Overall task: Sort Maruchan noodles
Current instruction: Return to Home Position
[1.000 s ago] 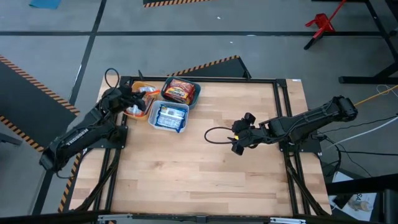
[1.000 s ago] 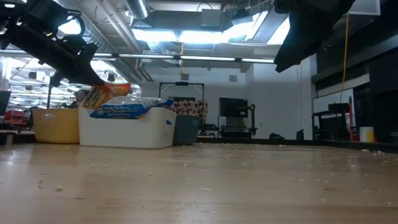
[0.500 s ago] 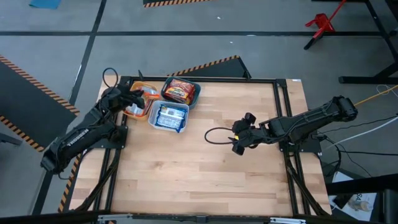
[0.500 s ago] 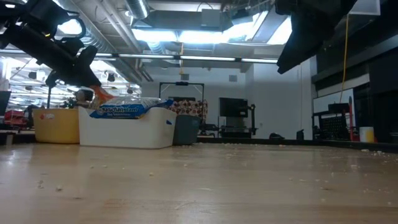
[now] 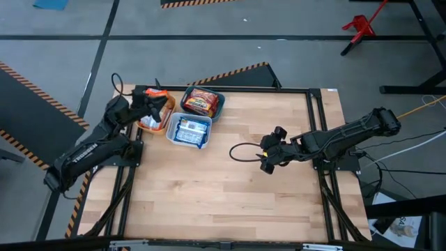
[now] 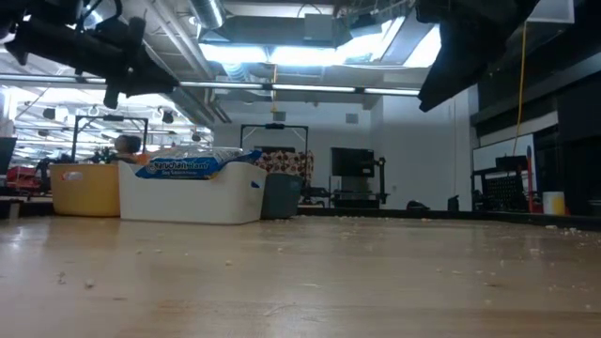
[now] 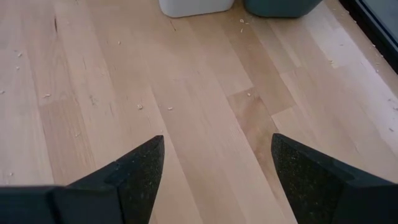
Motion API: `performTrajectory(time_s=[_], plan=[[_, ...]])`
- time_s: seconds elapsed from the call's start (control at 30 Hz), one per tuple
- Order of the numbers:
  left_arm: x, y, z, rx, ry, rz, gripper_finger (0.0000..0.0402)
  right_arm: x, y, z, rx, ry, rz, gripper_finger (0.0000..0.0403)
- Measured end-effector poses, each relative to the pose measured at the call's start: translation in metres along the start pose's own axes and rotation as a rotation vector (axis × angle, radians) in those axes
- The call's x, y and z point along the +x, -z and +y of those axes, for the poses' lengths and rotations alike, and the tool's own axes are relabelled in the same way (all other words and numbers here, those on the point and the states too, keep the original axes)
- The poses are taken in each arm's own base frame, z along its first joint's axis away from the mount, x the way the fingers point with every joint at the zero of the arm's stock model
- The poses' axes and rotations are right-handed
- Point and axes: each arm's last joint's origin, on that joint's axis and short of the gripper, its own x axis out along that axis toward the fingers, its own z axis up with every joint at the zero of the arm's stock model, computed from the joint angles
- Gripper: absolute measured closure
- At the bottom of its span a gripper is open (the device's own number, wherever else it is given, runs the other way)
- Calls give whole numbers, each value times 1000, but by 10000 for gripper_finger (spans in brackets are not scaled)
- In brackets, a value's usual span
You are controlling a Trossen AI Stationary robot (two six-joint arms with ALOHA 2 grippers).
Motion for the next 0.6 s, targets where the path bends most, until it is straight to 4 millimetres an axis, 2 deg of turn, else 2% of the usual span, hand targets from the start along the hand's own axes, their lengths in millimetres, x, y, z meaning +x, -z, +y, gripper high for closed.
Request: performTrajectory(time_s=[0.23,0.33,0.43,0.6], plan=[[15,6,-6,-18,-18,35,324,0,-1,0,3,5,-10,121],[20,3,-19,-90,173,37,325,0,-2,1,5,0,-20,121],[17,-8,-37,-178,422,-29,325,0,-8,4,-18,-29,-76,121],[-6,-35,-62,-163,816,-265,325,-14,-31,10,-134,-85,-204,121]])
